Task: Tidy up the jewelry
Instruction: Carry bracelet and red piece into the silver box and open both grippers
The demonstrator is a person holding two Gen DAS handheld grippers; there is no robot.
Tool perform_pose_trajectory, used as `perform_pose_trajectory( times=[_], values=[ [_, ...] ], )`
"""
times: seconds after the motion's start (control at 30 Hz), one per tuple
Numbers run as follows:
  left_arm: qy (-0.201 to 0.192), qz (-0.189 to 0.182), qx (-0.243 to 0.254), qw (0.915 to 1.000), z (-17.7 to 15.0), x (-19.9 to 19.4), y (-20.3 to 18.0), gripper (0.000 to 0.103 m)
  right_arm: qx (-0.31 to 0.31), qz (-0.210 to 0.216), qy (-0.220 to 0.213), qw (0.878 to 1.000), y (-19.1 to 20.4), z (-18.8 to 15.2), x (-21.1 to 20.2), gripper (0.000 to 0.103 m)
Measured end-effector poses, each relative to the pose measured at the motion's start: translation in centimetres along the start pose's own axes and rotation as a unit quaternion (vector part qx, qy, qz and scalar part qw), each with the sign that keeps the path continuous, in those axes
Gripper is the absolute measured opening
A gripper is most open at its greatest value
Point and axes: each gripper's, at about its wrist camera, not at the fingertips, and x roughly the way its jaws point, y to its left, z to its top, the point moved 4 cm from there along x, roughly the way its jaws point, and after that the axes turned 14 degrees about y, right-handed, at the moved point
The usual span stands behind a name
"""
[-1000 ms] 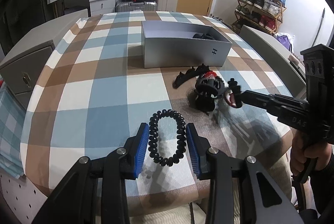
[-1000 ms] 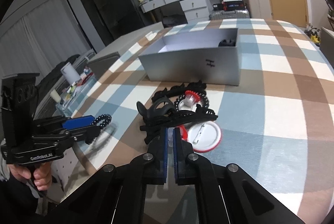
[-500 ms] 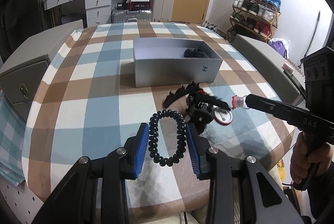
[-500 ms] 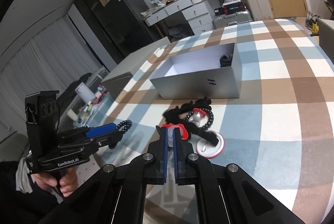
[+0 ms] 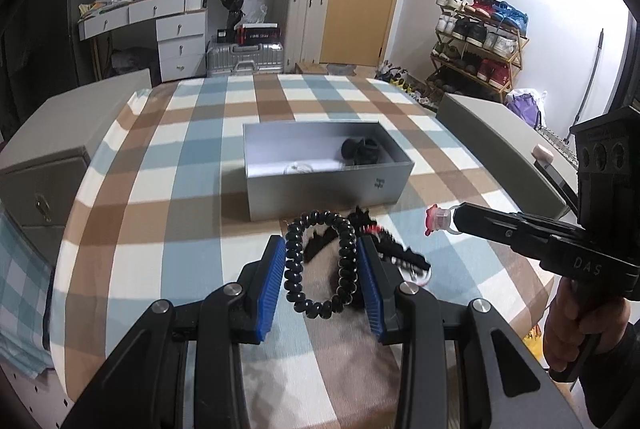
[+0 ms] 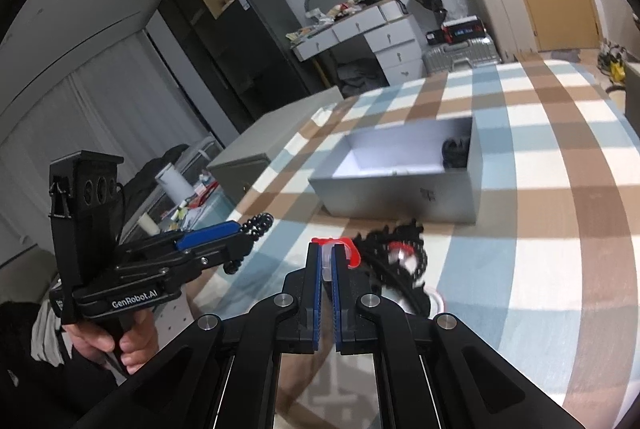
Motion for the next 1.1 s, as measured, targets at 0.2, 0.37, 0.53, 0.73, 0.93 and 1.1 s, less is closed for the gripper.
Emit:
perform_pose_trajectory(
  times=[0.2, 0.37, 0.53, 0.73, 0.93, 1.1],
  values=[
    [-0.012, 0.002, 0.003, 0.9999, 2.1, 0.2, 0.6, 0.031, -0.011, 0.001, -0.020, 1.000, 0.1, 2.2, -0.4, 0.004],
    [-0.023, 0.003, 0.006, 0.9997, 4.2, 0.7, 0.9, 0.031, -0.016, 0.002, -0.034, 0.999, -0.4, 4.3, -0.4, 0.004],
    [-0.024, -0.002, 0.007, 0.9997, 5.9, 1.6, 1.0, 0.031, -0.022, 0.002, -0.045, 0.999, -1.1, 6.4, -0.2, 0.004],
    [-0.008, -0.007, 0.018, 0.9998, 7.8, 3.6, 0.9, 0.031, -0.018, -0.009, -0.046, 0.999, -2.7, 8.6, 0.7, 0.004],
    [0.010, -0.015, 0.015, 0.9997, 8.8, 5.6, 1.0, 0.031, -0.019, -0.024, -0.039, 0.999, -4.1, 10.2, 2.1, 0.004],
    [0.020, -0.022, 0.020, 0.9994, 9.5, 6.8, 0.8, 0.031, -0.016, -0.038, -0.023, 0.999, -5.5, 11.1, 3.7, 0.004]
  ],
)
